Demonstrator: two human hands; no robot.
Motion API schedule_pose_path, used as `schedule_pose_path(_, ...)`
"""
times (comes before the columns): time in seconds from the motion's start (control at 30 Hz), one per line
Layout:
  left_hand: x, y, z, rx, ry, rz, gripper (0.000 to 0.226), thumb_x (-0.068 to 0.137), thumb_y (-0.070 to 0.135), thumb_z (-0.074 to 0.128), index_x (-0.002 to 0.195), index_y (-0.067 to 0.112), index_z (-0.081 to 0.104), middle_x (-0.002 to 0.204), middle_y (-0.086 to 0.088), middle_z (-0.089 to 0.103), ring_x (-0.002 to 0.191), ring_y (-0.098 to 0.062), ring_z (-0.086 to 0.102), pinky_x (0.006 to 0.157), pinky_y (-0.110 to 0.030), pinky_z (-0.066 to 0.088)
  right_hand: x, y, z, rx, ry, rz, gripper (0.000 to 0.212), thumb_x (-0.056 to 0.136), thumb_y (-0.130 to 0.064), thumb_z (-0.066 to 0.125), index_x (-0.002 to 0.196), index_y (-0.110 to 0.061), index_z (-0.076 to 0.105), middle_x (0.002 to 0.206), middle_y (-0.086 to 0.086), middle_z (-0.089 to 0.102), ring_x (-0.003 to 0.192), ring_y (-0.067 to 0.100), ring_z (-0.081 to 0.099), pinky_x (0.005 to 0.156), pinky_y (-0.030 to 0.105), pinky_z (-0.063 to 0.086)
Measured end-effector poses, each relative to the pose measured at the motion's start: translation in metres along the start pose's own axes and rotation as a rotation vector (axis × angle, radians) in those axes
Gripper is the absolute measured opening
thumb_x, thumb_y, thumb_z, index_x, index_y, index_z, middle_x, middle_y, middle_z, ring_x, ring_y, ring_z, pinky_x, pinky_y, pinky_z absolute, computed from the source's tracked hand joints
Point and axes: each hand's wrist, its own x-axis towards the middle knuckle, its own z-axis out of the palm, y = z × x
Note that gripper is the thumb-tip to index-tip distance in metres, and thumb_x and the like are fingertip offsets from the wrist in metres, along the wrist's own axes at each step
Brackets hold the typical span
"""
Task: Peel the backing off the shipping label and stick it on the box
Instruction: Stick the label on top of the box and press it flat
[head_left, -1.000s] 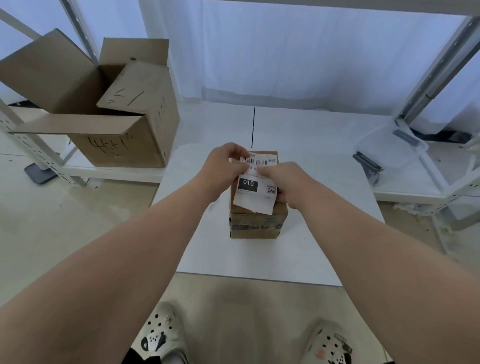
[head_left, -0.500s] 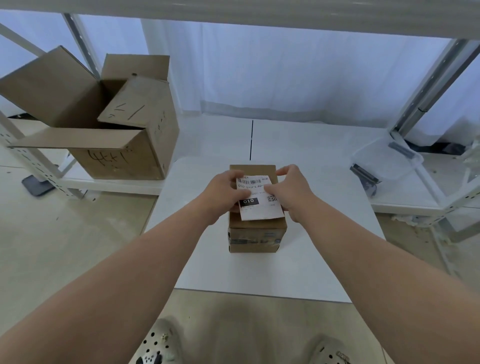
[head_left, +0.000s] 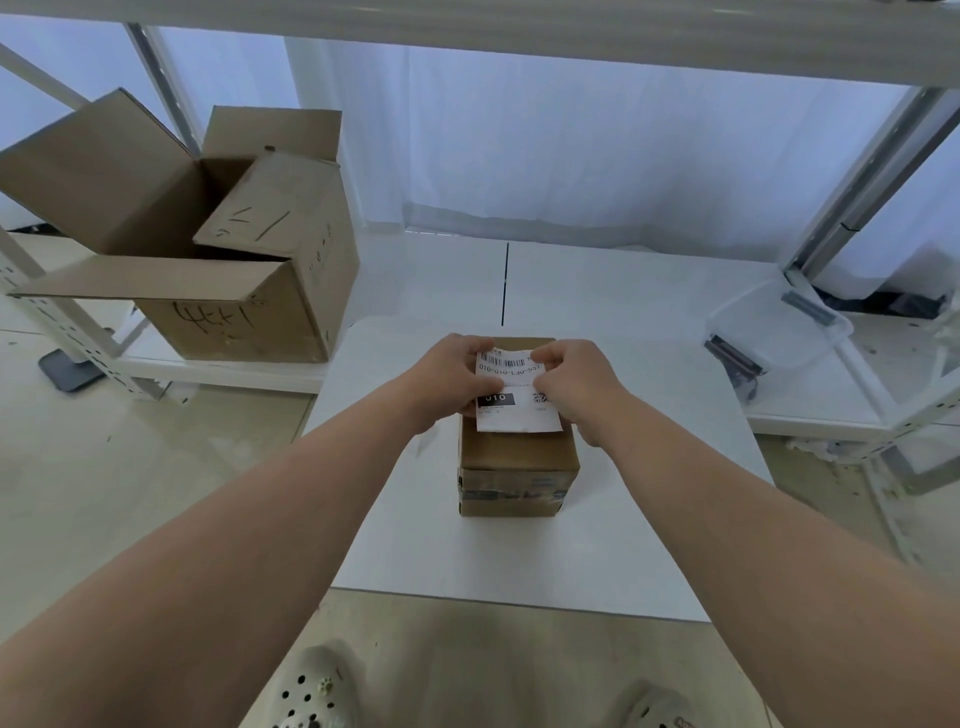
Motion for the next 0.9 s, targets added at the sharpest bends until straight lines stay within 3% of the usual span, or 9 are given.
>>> schedule_pose_path(0.17,0.006,-0.002,0.001,0.045,0.021,0.071,0.053,0.088,0.006,0.062,0.138,0.011,0.045,0.133,-0.003,0.04,0.1,-0.015,0.051,0.058,-0.016,0.056,0.002,0.003,0.0,-0.011,0.041,-0.034,0.043,0.087,0.005,0.048,0.126,-0.011,0.054,0.124,0.012,0.055,0.107,0.028,0.057,0.087,0.037,0.054)
schedule_pose_path(0.37,0.011,-0.01,0.004,0.092,0.021,0.045,0.056,0.087,0.006,0.063,0.139,0.01,0.044,0.131,-0.001,0.039,0.105,-0.02,0.053,0.069,-0.025,0.058,0.004,0.01,0.004,-0.07,0.037,-0.029,0.044,0.088,0.004,0.047,0.13,-0.011,0.051,0.124,0.011,0.054,0.108,0.027,0.055,0.089,0.034,0.052)
schedule_pose_path(0.47,0.013,-0.01,0.003,0.146,0.042,0.098,0.057,0.087,0.007,0.063,0.14,0.01,0.042,0.135,-0.002,0.038,0.116,-0.02,0.05,0.081,-0.031,0.057,0.004,0.008,0.004,-0.113,0.056,-0.081,0.048,0.086,0.005,0.047,0.132,-0.011,0.051,0.128,0.011,0.054,0.109,0.025,0.054,0.093,0.036,0.05)
schedule_pose_path(0.6,0.014,-0.012,0.003,0.207,0.04,0.109,0.056,0.088,0.008,0.062,0.14,0.01,0.042,0.136,-0.002,0.038,0.108,-0.012,0.047,0.079,-0.027,0.054,0.004,0.01,0.007,-0.182,0.053,-0.111,0.05,0.086,0.004,0.048,0.133,-0.011,0.05,0.131,0.011,0.053,0.113,0.027,0.055,0.095,0.039,0.05)
schedule_pose_path(0.73,0.016,-0.008,0.003,0.318,0.03,0.078,0.056,0.087,0.009,0.061,0.139,0.009,0.042,0.136,-0.006,0.038,0.116,-0.023,0.05,0.087,-0.039,0.054,0.006,0.009,0.008,-0.206,0.04,-0.088,0.05,0.086,0.004,0.047,0.134,-0.009,0.049,0.13,0.013,0.054,0.116,0.028,0.053,0.099,0.04,0.047)
schedule_pose_path(0.9,0.017,-0.003,0.004,0.336,0.029,0.06,0.05,0.086,0.008,0.061,0.134,0.006,0.047,0.132,-0.009,0.04,0.112,-0.028,0.054,0.085,-0.042,0.055,0.007,0.005,0.006,-0.236,0.031,-0.077,0.05,0.085,0.005,0.046,0.134,-0.008,0.048,0.133,0.012,0.052,0.117,0.029,0.053,0.098,0.04,0.047)
